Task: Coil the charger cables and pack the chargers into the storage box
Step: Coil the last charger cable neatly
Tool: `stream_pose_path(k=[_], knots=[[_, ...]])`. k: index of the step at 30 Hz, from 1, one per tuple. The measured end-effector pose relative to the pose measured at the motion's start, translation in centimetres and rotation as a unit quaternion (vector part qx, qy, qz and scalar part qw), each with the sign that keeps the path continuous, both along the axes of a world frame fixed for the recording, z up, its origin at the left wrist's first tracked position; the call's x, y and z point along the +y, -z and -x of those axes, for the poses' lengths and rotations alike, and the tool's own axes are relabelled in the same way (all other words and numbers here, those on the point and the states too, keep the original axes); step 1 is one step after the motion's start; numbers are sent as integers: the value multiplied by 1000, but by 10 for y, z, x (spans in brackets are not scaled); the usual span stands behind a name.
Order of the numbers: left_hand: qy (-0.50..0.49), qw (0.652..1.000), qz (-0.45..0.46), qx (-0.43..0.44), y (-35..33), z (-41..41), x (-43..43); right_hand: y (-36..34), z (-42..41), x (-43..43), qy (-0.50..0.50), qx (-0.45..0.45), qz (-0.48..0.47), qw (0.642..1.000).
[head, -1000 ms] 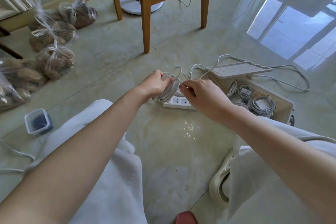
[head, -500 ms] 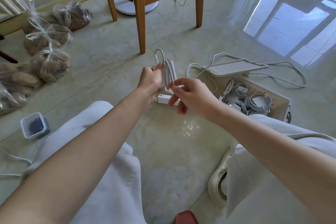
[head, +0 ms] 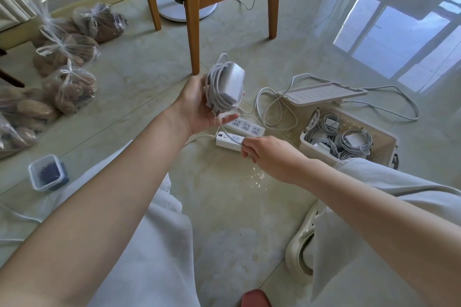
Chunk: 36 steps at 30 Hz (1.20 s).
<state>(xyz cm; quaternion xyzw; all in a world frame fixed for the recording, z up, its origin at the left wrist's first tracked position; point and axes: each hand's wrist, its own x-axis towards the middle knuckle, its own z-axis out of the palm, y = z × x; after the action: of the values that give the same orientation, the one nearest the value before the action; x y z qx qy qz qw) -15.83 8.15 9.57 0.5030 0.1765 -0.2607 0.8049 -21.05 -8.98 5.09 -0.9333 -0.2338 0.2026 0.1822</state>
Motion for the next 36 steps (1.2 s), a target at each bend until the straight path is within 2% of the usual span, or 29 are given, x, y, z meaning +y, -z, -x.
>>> stream_pose_path(k=[3, 4, 7, 10, 18, 24, 28, 33, 36], knots=[[73, 996, -51, -16, -2, 3, 2, 0, -13, -8, 24, -66, 44, 997], [86, 992, -93, -22, 0, 3, 3, -1, -17, -11, 30, -89, 46, 995], [137, 963, -227, -47, 3, 3, 7, -3, -25, -15, 35, -147, 46, 987], [176, 938, -291, -72, 1, 6, 10, -3, -28, -16, 11, -190, 58, 980], [301, 847, -418, -129, 0, 10, 16, -13, -34, -12, 21, -174, 62, 983], [292, 835, -433, -174, 9, 9, 16, -17, -35, -4, 66, -155, 8, 986], [294, 775, -521, -202, 9, 9, 13, -17, -31, 3, 76, -156, -8, 985], [343, 713, -577, -204, 14, 11, 12, -16, -29, 6, 77, -160, -13, 984], [293, 654, -658, -232, 14, 13, 9, -12, -29, 3, 75, -112, -58, 989]])
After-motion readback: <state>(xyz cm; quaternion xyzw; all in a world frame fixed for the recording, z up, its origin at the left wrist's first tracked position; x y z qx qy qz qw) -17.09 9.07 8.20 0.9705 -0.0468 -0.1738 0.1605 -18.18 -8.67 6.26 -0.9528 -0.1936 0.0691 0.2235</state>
